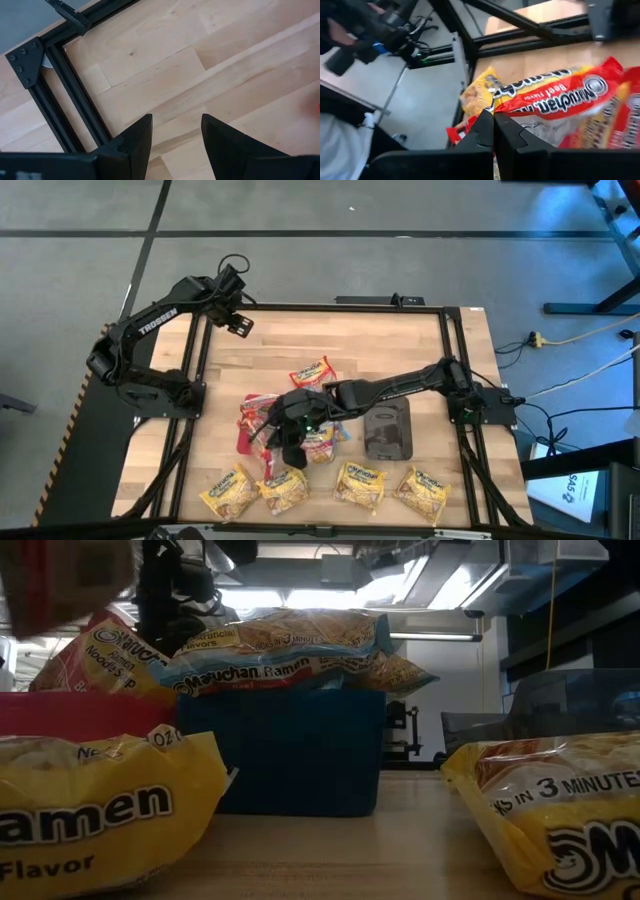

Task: Sort Maruchan noodles
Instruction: Put the red noodle pack into the red bin

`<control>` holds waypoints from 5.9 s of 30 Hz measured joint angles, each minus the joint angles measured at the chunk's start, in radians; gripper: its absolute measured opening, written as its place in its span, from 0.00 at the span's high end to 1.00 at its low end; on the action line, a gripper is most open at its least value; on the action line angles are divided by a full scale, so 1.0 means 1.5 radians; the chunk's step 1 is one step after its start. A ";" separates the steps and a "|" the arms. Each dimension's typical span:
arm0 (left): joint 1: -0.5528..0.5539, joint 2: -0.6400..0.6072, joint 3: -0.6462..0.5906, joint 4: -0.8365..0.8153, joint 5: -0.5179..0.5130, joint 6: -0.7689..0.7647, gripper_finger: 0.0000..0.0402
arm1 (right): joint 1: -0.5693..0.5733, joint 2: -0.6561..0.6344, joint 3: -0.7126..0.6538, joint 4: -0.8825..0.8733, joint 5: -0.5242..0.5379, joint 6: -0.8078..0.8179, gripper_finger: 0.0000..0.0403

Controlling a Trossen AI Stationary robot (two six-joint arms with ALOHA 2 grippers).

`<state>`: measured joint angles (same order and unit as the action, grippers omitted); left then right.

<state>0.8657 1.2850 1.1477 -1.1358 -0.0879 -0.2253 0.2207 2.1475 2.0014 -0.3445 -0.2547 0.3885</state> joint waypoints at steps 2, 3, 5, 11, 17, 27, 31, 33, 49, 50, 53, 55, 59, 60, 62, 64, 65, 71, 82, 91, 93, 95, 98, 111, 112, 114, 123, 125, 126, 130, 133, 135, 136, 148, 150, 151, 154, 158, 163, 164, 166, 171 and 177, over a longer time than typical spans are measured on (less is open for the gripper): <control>0.000 0.000 0.000 0.000 0.000 0.000 0.59 | 0.000 0.008 0.001 0.023 -0.021 0.004 1.00; 0.000 0.000 0.000 0.000 0.000 0.000 0.59 | 0.000 0.010 0.001 0.022 -0.034 0.007 1.00; 0.000 0.000 0.000 0.000 -0.001 0.000 0.59 | 0.001 0.016 0.000 0.030 -0.061 0.013 1.00; 0.000 0.000 0.000 0.000 -0.002 0.001 0.59 | -0.007 0.027 0.001 0.044 -0.080 0.015 1.00; 0.000 0.000 0.000 0.000 -0.002 0.001 0.59 | -0.037 0.035 0.000 0.045 -0.086 0.018 1.00; 0.000 0.000 0.000 0.002 -0.003 0.005 0.59 | -0.065 0.056 0.000 0.034 -0.134 0.017 1.00; 0.000 0.000 0.000 0.003 -0.003 0.017 0.59 | -0.069 0.076 -0.001 -0.008 -0.136 0.015 1.00; 0.000 0.000 0.000 0.004 -0.003 0.017 0.59 | -0.070 0.085 0.000 -0.019 -0.109 0.015 1.00; 0.000 0.000 0.001 0.002 -0.003 0.017 0.59 | -0.079 0.085 0.069 -0.057 0.025 -0.025 1.00; 0.000 0.000 0.001 0.002 -0.003 0.017 0.59 | -0.079 0.085 0.069 -0.064 0.024 -0.025 1.00; 0.000 0.000 0.001 0.002 -0.003 0.017 0.59 | -0.079 0.095 0.070 -0.094 0.040 -0.025 1.00; 0.000 0.000 0.001 0.002 -0.003 0.017 0.59 | -0.079 0.106 0.068 -0.124 0.042 -0.025 1.00; -0.002 0.000 0.001 0.002 -0.003 0.015 0.59 | -0.078 0.132 0.068 -0.112 0.043 -0.016 1.00; -0.004 0.000 0.001 0.002 -0.003 0.015 0.59 | -0.078 0.135 0.068 -0.104 0.043 -0.014 1.00; -0.007 0.000 0.001 0.001 -0.003 0.015 0.59 | -0.077 0.138 0.068 -0.100 0.039 -0.004 0.99; -0.010 0.000 0.001 0.001 -0.003 0.015 0.59 | -0.077 0.138 0.068 -0.081 0.019 0.003 0.97; -0.012 0.000 0.001 0.001 -0.003 0.015 0.59 | -0.077 0.138 0.068 -0.071 0.002 0.004 0.96; -0.020 0.000 0.001 0.001 -0.002 0.015 0.59 | -0.073 0.138 0.069 -0.046 -0.047 0.036 0.79; -0.020 0.000 0.001 0.002 -0.003 0.015 0.59 | -0.074 0.132 0.078 -0.037 -0.078 0.071 0.55; -0.020 0.000 0.001 0.001 -0.003 0.015 0.59 | -0.073 0.128 0.198 -0.195 -0.127 0.070 0.59; -0.020 0.000 0.001 0.001 -0.003 0.015 0.59 | -0.068 0.128 0.206 -0.242 -0.122 0.068 0.60; -0.020 0.000 0.001 0.001 -0.003 0.015 0.59 | -0.064 0.128 0.205 -0.275 -0.105 0.057 0.60; -0.020 0.000 0.001 0.001 -0.003 0.015 0.59 | -0.058 0.140 0.204 -0.271 -0.104 0.052 0.61; -0.020 0.000 0.000 0.002 -0.003 0.016 0.59 | -0.056 0.207 0.204 -0.278 -0.101 0.049 0.81; -0.020 0.000 0.000 0.002 -0.003 0.016 0.59 | -0.056 0.207 0.204 -0.276 -0.103 0.049 0.82; -0.020 0.000 0.000 0.002 -0.003 0.016 0.59 | -0.059 0.207 0.204 -0.274 -0.105 0.049 0.84; -0.020 0.000 0.000 0.002 -0.003 0.012 0.59 | -0.078 0.207 0.204 -0.245 -0.077 0.050 0.84; -0.020 0.000 0.000 0.002 -0.002 0.012 0.59 | -0.082 0.207 0.204 -0.233 -0.054 0.050 0.85; -0.020 0.000 0.000 0.002 -0.002 0.012 0.59 | -0.084 0.207 0.204 -0.231 -0.051 0.050 0.85; -0.020 0.000 0.000 0.002 -0.002 0.011 0.59 | -0.089 0.207 0.204 -0.243 -0.063 0.047 0.85; -0.020 0.000 0.000 0.002 -0.003 0.012 0.59 | -0.083 0.217 0.206 -0.249 -0.069 0.035 0.85; -0.020 0.000 0.000 0.002 -0.002 0.012 0.59 | -0.081 0.224 0.204 -0.254 -0.079 0.035 0.85; -0.020 0.000 0.000 0.002 -0.003 0.012 0.59 | -0.081 0.229 0.205 -0.241 -0.086 0.035 0.85; -0.020 0.000 0.000 0.002 0.002 0.010 0.59 | -0.082 0.239 0.205 -0.220 -0.071 0.034 0.85; -0.020 0.000 0.000 0.002 0.002 0.010 0.59 | -0.082 0.239 0.205 -0.200 -0.062 0.034 0.85; -0.020 0.000 0.000 0.002 0.002 0.010 0.59 | -0.082 0.237 0.205 -0.190 -0.068 0.035 0.85; -0.020 0.000 0.000 -0.001 0.002 0.011 0.59 | -0.086 0.228 0.236 -0.184 -0.094 0.032 0.85; -0.019 0.000 0.000 -0.012 0.001 0.015 0.59 | -0.091 0.161 0.231 -0.191 -0.097 0.016 0.85; -0.019 0.000 0.000 -0.025 0.000 0.017 0.59 | -0.103 0.099 0.229 -0.336 0.008 -0.038 0.85; -0.019 0.000 0.000 -0.029 0.000 0.017 0.59 | -0.105 0.087 0.229 -0.371 0.057 -0.057 0.85; -0.019 0.000 0.000 -0.036 0.000 0.017 0.59 | -0.111 0.067 0.230 -0.459 0.185 -0.083 0.85; -0.019 0.000 0.000 -0.046 0.000 0.017 0.59 | -0.161 0.067 0.228 -0.659 0.403 -0.057 0.85; -0.019 0.000 0.000 -0.046 0.000 0.017 0.59 | -0.244 0.075 0.197 -0.678 0.317 -0.053 0.85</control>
<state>0.8375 1.2846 1.1473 -1.2045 -0.0879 -0.2001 -0.1450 2.2594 2.2967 -1.3618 0.2204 0.3090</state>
